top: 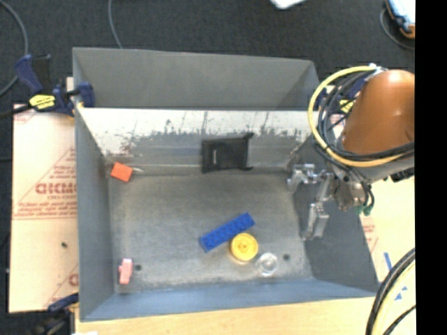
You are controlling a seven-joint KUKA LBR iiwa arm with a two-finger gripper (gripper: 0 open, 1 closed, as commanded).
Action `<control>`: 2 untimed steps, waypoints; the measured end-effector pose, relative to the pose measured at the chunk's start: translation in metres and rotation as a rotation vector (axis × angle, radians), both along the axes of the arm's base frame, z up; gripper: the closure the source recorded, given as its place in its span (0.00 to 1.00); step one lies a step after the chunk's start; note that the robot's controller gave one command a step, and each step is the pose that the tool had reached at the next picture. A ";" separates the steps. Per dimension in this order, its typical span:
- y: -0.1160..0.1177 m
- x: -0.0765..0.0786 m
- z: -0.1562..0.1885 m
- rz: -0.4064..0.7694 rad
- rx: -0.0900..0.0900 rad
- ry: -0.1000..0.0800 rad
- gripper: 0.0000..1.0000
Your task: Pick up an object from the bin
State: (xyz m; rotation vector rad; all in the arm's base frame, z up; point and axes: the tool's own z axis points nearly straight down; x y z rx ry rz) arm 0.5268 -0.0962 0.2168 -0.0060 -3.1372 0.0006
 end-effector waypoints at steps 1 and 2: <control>0.000 0.002 0.004 0.004 -0.001 -0.008 0.00; 0.072 -0.002 -0.054 0.116 -0.001 -0.005 0.00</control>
Offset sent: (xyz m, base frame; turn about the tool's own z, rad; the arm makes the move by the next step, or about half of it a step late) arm -0.0033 0.0847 -0.0633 -0.1337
